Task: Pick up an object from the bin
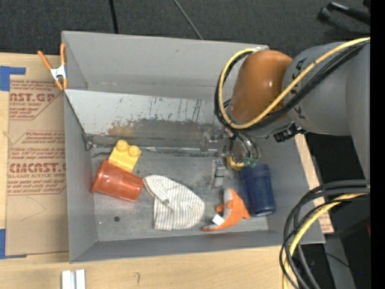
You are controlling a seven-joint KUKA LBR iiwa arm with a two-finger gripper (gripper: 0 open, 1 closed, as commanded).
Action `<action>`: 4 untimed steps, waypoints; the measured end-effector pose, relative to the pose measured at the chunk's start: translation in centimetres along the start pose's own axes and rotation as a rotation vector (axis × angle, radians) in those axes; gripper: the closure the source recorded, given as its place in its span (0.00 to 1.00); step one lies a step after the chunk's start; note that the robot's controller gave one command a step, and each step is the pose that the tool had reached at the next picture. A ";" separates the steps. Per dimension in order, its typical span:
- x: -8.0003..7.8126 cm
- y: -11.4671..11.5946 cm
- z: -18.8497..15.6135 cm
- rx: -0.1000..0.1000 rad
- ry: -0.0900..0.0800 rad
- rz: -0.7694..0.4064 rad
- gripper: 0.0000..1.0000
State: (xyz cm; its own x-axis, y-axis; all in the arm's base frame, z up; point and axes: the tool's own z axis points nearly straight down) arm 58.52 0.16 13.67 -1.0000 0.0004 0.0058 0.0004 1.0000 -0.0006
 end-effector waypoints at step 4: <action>7.1 6.6 3.5 -0.002 -0.008 -0.024 0.00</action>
Offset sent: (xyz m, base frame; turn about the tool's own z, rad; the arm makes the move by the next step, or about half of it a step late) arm -0.0513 0.0561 -0.0667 -0.0466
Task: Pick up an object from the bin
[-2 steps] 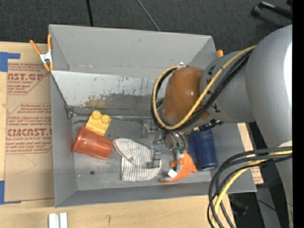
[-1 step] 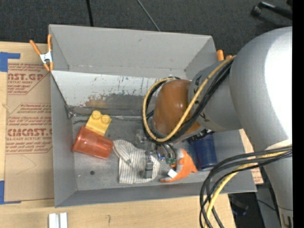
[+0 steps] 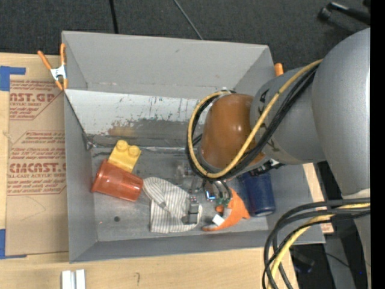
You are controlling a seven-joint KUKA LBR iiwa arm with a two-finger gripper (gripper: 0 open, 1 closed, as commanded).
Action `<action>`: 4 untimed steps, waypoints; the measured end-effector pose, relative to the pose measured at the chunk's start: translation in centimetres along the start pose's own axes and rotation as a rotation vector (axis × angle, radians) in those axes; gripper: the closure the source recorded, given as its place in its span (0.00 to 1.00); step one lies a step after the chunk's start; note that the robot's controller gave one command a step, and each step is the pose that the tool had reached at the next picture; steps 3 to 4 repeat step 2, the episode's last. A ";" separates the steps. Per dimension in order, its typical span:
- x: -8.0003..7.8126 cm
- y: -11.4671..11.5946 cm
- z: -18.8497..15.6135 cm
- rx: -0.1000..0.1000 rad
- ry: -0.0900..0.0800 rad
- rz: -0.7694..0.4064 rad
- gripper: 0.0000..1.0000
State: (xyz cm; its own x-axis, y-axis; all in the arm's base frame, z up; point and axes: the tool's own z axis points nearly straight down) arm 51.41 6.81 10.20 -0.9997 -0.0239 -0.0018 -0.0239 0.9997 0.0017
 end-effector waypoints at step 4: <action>2.4 -0.5 3.2 0.001 0.001 0.038 1.00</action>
Offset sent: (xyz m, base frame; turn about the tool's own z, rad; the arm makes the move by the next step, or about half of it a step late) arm -0.0241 -0.0064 -0.0320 0.0381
